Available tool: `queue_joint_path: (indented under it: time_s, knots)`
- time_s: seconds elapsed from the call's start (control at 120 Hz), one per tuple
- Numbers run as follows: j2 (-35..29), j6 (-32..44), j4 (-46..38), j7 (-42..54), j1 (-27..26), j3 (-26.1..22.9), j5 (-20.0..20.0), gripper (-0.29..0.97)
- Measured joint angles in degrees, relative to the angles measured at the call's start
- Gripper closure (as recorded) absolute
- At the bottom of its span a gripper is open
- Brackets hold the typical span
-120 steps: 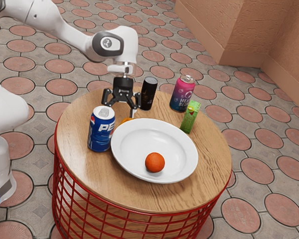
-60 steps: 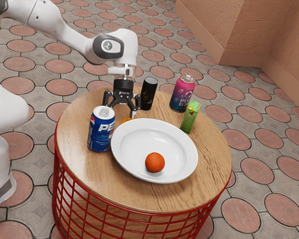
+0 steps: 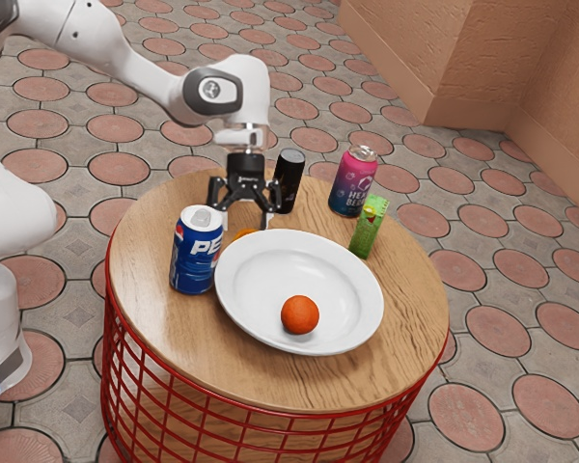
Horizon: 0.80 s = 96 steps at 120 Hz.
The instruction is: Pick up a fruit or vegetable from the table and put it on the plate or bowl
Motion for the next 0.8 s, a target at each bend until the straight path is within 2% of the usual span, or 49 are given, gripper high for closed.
queue_joint_path:
  time_s: [0.8]
  knots:
    - [0.02,2.47,-0.55,-1.10,-4.79,2.19,-0.42,0.00]
